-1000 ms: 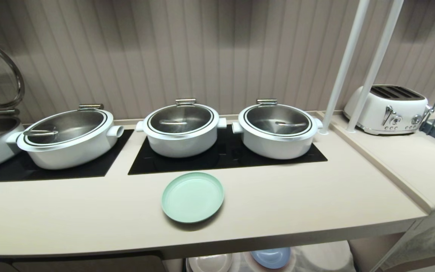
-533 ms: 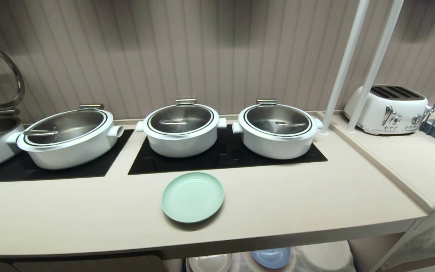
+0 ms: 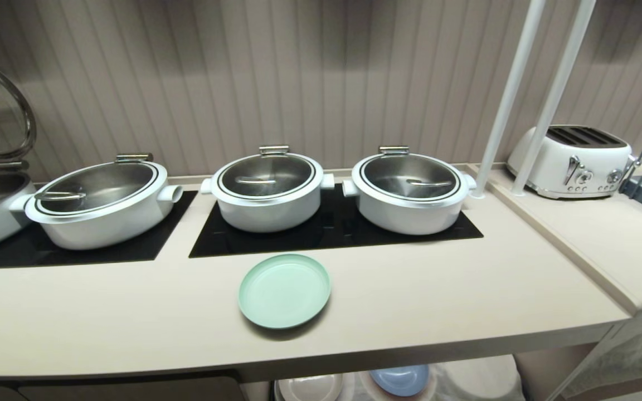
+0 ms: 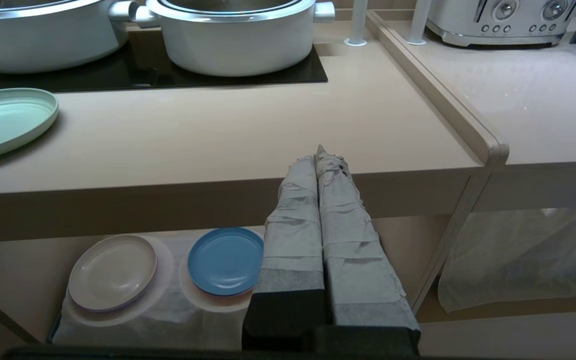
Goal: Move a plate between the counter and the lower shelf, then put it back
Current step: Pick up the plate
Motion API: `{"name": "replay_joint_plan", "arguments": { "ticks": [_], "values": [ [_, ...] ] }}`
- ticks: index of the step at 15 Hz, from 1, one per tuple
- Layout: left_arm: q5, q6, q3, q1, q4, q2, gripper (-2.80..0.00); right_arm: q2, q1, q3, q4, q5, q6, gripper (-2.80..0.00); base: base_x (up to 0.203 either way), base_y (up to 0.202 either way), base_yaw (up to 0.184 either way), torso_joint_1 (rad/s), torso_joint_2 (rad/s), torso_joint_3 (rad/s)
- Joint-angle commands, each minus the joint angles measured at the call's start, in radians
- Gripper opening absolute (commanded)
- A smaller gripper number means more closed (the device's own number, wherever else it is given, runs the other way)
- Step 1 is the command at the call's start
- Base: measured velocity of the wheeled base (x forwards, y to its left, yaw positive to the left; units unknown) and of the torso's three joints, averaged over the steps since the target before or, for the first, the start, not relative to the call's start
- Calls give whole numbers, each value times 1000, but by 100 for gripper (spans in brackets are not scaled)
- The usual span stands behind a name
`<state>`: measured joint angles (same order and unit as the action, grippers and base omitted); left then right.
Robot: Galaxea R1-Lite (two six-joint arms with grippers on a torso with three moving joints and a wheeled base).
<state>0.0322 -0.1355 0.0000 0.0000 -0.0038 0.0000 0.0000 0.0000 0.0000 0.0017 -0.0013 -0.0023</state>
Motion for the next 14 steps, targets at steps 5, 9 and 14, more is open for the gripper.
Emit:
{"name": "replay_joint_plan", "arguments": {
  "ticks": [5,9,14],
  "values": [
    [73,-4,-169,0,74,17,-280,0,0,0,0,0,-1,-280,0,0,0,0,0,0],
    [72,14,-339,0,126,225,-280,0,0,0,0,0,0,-280,0,0,0,0,0,0],
    [90,91,-619,-5,251,535,-280,0,0,0,0,0,-1,-280,0,0,0,0,0,0]
  ]
}}
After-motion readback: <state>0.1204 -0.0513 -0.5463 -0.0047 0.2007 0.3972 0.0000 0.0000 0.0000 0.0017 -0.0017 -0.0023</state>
